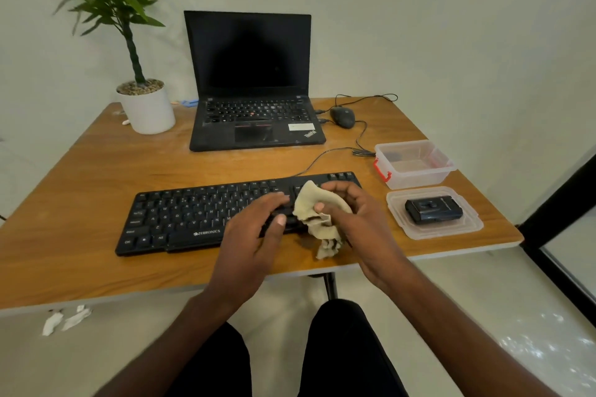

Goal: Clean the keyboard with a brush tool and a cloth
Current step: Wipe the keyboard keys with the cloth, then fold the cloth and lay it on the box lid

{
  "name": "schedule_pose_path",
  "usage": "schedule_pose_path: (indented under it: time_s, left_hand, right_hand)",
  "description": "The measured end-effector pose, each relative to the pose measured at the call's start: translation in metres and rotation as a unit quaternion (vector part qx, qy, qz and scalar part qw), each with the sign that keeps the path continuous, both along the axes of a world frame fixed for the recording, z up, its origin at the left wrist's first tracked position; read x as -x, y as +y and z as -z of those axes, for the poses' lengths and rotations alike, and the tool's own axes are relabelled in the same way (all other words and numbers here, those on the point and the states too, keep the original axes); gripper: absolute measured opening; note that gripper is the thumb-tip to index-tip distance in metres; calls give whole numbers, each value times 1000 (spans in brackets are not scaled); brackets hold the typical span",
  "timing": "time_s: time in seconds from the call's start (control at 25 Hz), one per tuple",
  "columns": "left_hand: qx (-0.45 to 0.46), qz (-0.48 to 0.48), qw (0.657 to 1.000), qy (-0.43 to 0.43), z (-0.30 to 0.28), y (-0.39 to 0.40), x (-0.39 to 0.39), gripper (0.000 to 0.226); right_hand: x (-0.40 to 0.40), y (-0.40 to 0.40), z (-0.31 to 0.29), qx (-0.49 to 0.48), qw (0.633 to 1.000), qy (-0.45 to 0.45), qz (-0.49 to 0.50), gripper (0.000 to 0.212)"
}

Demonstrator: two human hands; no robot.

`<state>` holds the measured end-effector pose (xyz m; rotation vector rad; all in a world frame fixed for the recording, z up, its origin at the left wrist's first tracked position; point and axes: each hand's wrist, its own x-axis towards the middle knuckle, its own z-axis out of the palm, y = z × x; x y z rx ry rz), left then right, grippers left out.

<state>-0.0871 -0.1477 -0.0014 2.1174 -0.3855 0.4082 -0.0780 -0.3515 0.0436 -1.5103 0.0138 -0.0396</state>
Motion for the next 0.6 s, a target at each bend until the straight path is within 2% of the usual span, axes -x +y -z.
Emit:
schedule_pose_path:
  time_s: [0.04,0.12,0.24,0.32,0.44,0.56,0.6]
  left_hand:
    - [80,-4,996,30,-8,0,1,40]
    - [164,13,982,94,-25,-2,1,38]
    - [196,58,962,182,-46,-4,-4,21]
    - [214,41,956,194,-55,1,-8,14]
    - [288,11,935,206,-67,10,-9,21]
    - [289,19,930,228,-75,15,-7,21]
    - [313,29,916,248,-75,16,-8,21]
  right_hand:
    - [0,0,-1,-21,1000,21,-3,27]
    - [2,2,-4,-36,998,49,-23,27]
    - [7,8,-11,-26,997,32,-59,23]
    - [7,10,-14,-7,998,19,-57,25]
    - [4,6,-19,36,994,53,-85,39]
    - [-1,1,-21,-13,995,85,-54,26]
    - [-2,0,-21,-29,994,94,-45,23]
